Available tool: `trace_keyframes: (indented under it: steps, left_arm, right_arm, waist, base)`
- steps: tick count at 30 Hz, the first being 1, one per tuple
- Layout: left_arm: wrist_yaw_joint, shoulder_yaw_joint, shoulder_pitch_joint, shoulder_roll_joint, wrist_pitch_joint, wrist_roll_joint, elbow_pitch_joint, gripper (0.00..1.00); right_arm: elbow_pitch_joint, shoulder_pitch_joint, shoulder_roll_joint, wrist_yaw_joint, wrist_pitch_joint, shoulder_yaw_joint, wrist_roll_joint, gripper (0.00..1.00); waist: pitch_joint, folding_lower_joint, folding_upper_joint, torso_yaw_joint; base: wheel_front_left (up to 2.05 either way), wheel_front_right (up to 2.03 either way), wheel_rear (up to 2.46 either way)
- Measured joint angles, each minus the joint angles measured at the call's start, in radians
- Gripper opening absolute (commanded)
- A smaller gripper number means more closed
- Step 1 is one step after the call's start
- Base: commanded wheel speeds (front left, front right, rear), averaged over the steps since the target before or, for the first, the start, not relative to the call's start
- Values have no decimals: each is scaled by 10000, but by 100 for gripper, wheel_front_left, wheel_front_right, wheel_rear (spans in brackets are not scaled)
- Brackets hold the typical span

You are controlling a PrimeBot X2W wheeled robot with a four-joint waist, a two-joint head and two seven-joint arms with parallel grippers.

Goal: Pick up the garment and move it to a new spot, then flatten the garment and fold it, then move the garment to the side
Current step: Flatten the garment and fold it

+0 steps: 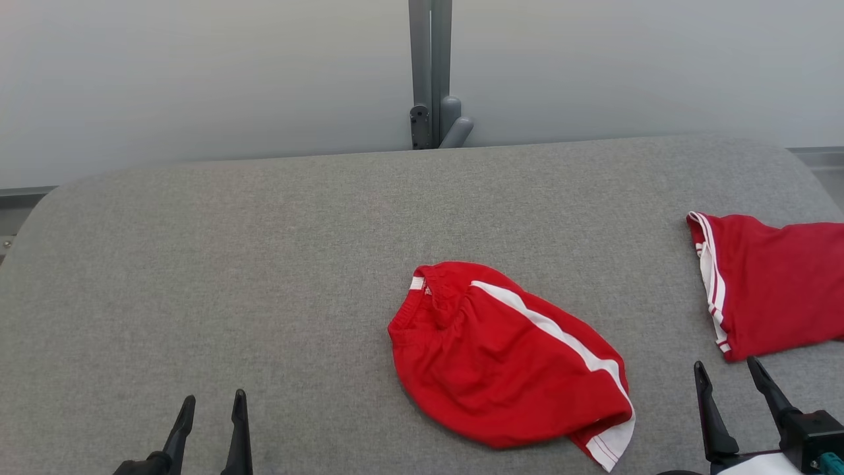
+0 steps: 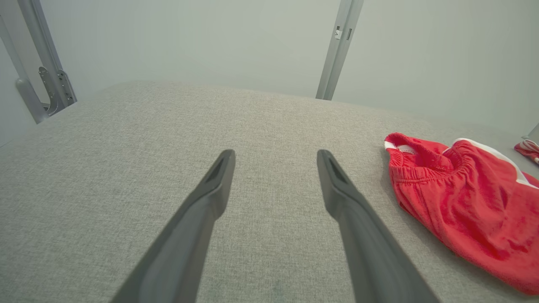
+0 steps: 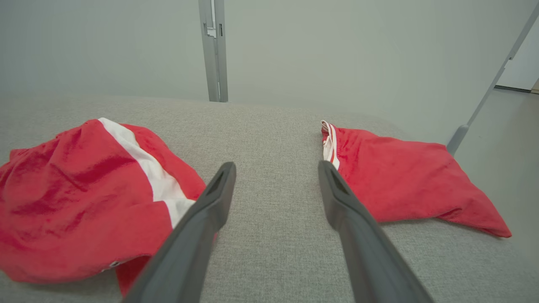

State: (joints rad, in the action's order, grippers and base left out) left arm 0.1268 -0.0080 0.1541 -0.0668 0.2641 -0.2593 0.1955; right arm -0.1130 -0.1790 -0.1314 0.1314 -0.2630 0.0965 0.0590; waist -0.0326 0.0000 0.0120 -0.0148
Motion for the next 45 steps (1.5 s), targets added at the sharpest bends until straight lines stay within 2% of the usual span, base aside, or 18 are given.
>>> trace_keyframes:
  steps: [15,18,20,24,29,32,35,39,45]
  left_arm:
    - [17,-134,-166,134,0,48,-297,100]
    - [17,-600,-686,140,2,-79,-453,100]
    - [17,-1394,-1177,136,-2,-318,-203,100]
    - [19,-3145,-2543,190,-1271,-1279,681,100]
    - [-481,-4485,-4477,190,-3231,-2042,1881,100]
    - [-880,-4832,-5256,192,-4188,-2790,2681,100]
    - [-1271,-4941,-5802,192,-4500,-2945,3425,100]
    - [-1511,-4867,-6263,136,-4575,-3024,4082,100]
    - [-1595,-4721,-6413,40,-4922,-3239,4700,100]
  right_arm:
    - [23,108,-104,0,0,-142,73,100]
    - [127,300,-130,0,0,-244,79,100]
    - [192,427,-134,0,2,-345,90,100]
    - [339,567,-63,0,0,-575,109,100]
    - [384,755,58,0,0,-815,199,100]
    - [330,826,86,0,0,-853,274,100]
    - [263,832,107,0,0,-802,288,100]
    - [215,827,109,0,0,-809,301,100]
    - [161,788,104,0,0,-769,301,100]
  waist:
    - [71,0,0,190]
    - [137,0,0,332]
    - [186,0,0,473]
    - [298,0,0,838]
    - [558,0,0,1354]
    - [709,0,0,1697]
    - [838,0,0,2039]
    - [958,0,0,2435]
    - [1012,0,0,2703]
  base:
    - [0,0,0]
    - [0,0,0]
    - [0,0,0]
    - [0,0,0]
    - [0,0,0]
    - [0,0,0]
    - [0,0,0]
    - [0,0,0]
    - [0,0,0]
